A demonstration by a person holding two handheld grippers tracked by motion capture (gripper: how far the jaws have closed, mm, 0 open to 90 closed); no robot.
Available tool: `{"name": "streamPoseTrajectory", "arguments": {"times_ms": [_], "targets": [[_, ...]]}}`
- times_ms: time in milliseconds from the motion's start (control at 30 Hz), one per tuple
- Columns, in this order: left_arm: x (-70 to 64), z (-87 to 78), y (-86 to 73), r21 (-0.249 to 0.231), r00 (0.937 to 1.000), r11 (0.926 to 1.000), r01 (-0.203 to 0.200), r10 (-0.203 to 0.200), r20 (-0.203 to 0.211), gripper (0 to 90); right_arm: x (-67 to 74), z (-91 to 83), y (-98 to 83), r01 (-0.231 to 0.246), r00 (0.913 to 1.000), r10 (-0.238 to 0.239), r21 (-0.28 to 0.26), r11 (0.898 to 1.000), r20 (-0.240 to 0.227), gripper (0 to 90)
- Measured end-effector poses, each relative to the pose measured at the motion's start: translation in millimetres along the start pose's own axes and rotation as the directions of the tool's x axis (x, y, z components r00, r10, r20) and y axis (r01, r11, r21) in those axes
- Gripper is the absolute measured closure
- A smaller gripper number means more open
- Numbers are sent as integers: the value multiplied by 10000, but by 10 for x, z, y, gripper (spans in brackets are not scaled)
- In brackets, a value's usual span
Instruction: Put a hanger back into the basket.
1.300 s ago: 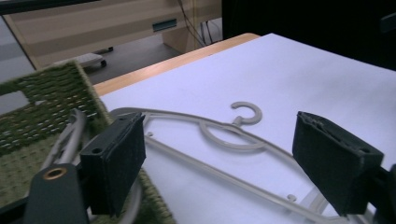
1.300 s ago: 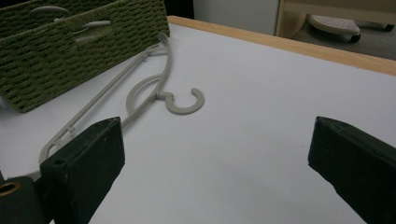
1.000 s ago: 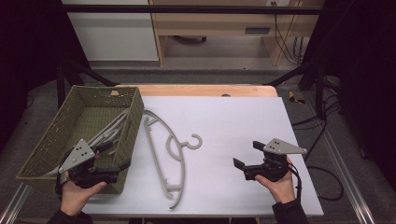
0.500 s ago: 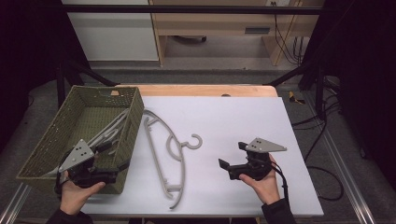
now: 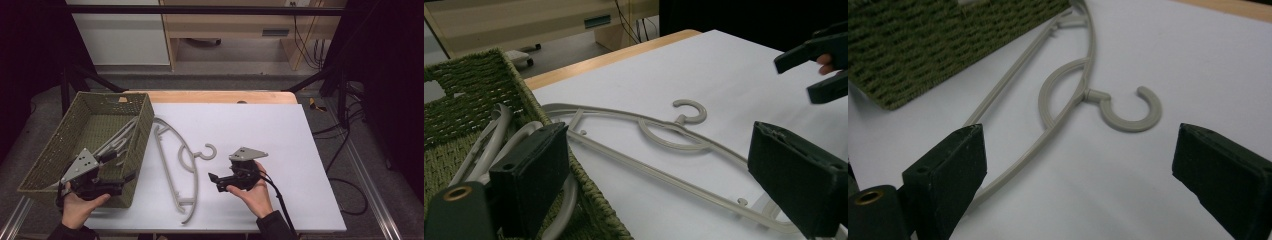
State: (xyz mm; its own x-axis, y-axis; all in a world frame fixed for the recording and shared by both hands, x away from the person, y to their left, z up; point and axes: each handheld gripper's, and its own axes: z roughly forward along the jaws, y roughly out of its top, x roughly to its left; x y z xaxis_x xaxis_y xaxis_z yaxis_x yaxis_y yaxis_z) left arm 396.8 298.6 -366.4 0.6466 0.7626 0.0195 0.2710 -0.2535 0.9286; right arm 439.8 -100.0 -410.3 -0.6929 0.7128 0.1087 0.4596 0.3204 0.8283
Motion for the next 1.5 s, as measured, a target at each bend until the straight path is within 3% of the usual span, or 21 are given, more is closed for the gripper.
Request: {"name": "streamPoseTrajectory", "arguments": {"times_ms": [133, 267, 433, 767, 900, 1100, 1167, 1500], "targets": [[20, -16, -2, -13, 10000, 10000, 29, -29, -31, 92, 101, 275, 23, 59, 9999, -50, 616, 9981, -157, 90], [39, -30, -1, -34, 10000, 10000, 53, -53, -74, 92, 190, 456, 38, 140, 9999, -134, 1083, 9940, -57, 98], [54, -37, -4, -15, 9999, 10000, 97, -97, -124, 92, 314, 657, 34, 153, 9999, -163, 1505, 9885, 53, 171], [51, -33, -1, 60, 9999, 10000, 62, -61, -155, 92, 488, 939, -98, 756, 9959, -859, 2675, 9606, 269, 386], [39, -32, 0, 72, 9999, 10000, 4, -3, -150, 93, 509, 967, -130, 906, 9934, -1077, 3101, 9464, 385, 525], [40, -38, -1, 73, 9999, 10000, 4, -3, -146, 94, 487, 932, -128, 422, 9959, -668, 3373, 9404, 617, 566], [38, -40, 2, 64, 9999, 10000, 3, -2, -141, 94, 458, 901, -124, 359, 9946, -684, 3587, 9328, 784, 589], [21, -22, 3, 146, 9999, 9999, -55, 57, -134, 97, 128, 662, -199, -540, 9902, -4, 3851, 9213, 1399, 715]]}}
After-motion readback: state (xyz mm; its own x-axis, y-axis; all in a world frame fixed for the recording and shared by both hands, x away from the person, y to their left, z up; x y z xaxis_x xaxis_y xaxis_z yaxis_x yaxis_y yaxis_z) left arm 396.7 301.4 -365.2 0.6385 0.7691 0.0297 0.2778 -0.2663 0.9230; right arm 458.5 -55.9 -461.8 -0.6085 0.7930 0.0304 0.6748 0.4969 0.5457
